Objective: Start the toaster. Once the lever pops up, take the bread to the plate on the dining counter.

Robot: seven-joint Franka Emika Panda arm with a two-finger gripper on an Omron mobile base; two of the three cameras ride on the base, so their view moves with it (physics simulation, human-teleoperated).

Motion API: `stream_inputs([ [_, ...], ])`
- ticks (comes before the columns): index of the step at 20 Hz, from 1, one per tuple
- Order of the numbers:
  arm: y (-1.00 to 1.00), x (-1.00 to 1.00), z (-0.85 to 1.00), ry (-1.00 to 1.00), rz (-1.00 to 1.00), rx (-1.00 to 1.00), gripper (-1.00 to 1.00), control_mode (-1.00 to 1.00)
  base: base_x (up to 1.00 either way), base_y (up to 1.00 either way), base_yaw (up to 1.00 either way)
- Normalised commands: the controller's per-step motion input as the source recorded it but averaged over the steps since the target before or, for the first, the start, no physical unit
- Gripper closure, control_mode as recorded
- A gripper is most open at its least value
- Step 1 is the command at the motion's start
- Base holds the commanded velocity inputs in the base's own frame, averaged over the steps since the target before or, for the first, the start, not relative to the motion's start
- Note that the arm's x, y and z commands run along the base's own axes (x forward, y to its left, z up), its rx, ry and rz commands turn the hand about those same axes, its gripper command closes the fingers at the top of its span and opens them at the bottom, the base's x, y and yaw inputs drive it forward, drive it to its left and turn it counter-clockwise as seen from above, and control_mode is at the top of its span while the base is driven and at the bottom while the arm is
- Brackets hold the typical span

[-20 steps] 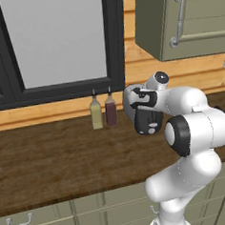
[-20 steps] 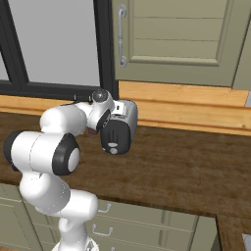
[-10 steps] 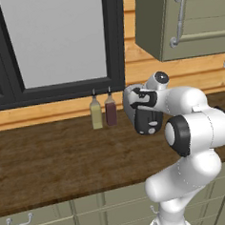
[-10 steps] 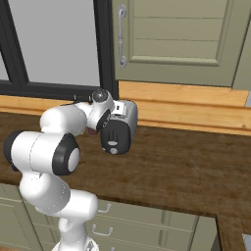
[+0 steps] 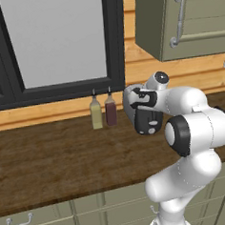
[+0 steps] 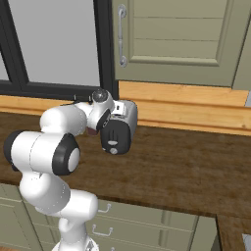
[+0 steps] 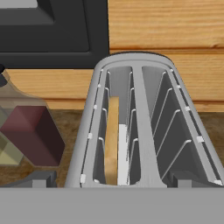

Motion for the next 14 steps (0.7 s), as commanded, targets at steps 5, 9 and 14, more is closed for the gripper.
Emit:
stream_inputs([
  [5,0.0,0.0,0.0,0.0,0.0,0.0,-1.0,-1.0,0.0,0.0,0.0],
  [9,0.0,0.0,0.0,0.0,0.0,0.0,-1.0,-1.0,0.0,0.0,0.0],
  [14,0.0,0.0,0.0,0.0,0.0,0.0,-1.0,-1.0,0.0,0.0,0.0],
])
